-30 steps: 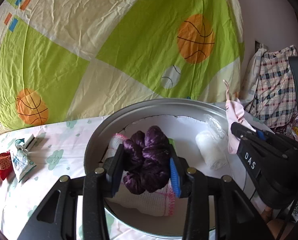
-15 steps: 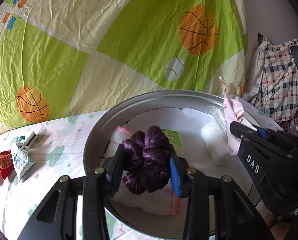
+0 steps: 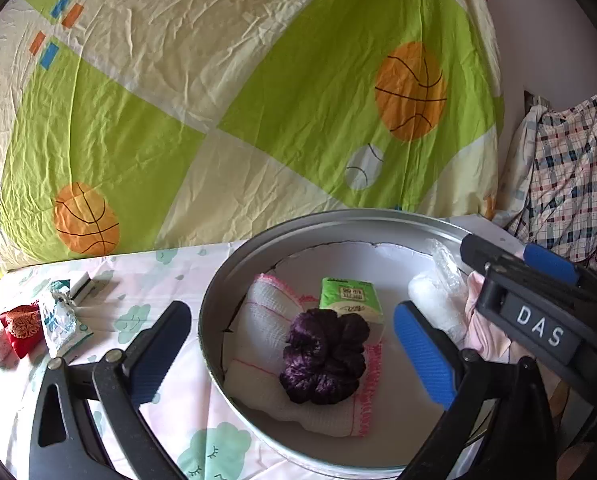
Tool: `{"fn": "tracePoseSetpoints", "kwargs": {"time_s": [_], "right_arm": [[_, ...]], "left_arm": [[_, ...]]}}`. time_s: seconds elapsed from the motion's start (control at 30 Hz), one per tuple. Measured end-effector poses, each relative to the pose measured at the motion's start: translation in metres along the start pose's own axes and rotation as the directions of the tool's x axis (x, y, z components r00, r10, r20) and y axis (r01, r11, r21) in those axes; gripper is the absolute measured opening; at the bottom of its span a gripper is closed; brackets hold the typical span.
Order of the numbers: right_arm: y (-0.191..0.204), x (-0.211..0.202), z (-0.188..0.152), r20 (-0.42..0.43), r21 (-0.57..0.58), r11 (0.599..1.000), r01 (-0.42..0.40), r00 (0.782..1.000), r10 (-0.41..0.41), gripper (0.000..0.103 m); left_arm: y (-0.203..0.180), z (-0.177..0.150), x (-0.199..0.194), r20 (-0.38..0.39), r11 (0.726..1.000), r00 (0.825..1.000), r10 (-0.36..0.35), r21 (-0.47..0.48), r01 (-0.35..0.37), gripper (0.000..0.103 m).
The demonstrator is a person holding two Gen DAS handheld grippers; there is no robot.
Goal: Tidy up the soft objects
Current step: 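Release the scrunchie into the tin while the right gripper drops the pink pouch, then withdraw both grippers from the tin toward the remaining items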
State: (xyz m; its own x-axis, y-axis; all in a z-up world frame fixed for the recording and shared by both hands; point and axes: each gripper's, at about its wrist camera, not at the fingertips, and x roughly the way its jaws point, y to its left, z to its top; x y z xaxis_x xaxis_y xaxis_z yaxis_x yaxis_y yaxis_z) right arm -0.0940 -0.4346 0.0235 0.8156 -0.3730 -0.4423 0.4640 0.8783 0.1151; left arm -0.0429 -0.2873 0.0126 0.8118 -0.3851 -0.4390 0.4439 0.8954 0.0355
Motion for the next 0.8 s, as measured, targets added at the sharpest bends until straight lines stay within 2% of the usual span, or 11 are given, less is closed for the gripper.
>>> {"fn": "tracePoseSetpoints", "kwargs": {"time_s": [0.2, 0.3, 0.37, 0.63, 0.8], "right_arm": [[-0.003, -0.011, 0.004, 0.061, 0.023, 1.000, 0.011, 0.998, -0.012, 0.075], [-0.008, -0.015, 0.006, 0.085, 0.048, 0.999, 0.023, 0.996, -0.027, 0.080], [-0.011, -0.017, 0.007, 0.094, 0.068, 0.997, 0.020, 0.995, -0.027, 0.080], [-0.008, -0.025, 0.005, 0.158, 0.043, 0.998, 0.047, 0.986, -0.053, 0.080], [-0.002, -0.035, -0.001, 0.243, 0.001, 0.996, 0.087, 0.966, -0.085, 0.081]], "left_arm": [[0.004, -0.001, 0.001, -0.008, 1.000, 1.000, 0.011, -0.024, -0.011, 0.103], [0.005, -0.002, 0.002, -0.009, 0.999, 1.000, 0.013, -0.035, -0.013, 0.103], [0.006, -0.003, 0.001, -0.007, 0.999, 1.000, 0.021, -0.033, -0.022, 0.103], [0.018, -0.005, -0.009, 0.064, 0.994, 0.992, 0.108, -0.023, -0.106, 0.103], [0.028, -0.007, -0.015, 0.089, 0.989, 0.985, 0.148, -0.034, -0.145, 0.103]]}}
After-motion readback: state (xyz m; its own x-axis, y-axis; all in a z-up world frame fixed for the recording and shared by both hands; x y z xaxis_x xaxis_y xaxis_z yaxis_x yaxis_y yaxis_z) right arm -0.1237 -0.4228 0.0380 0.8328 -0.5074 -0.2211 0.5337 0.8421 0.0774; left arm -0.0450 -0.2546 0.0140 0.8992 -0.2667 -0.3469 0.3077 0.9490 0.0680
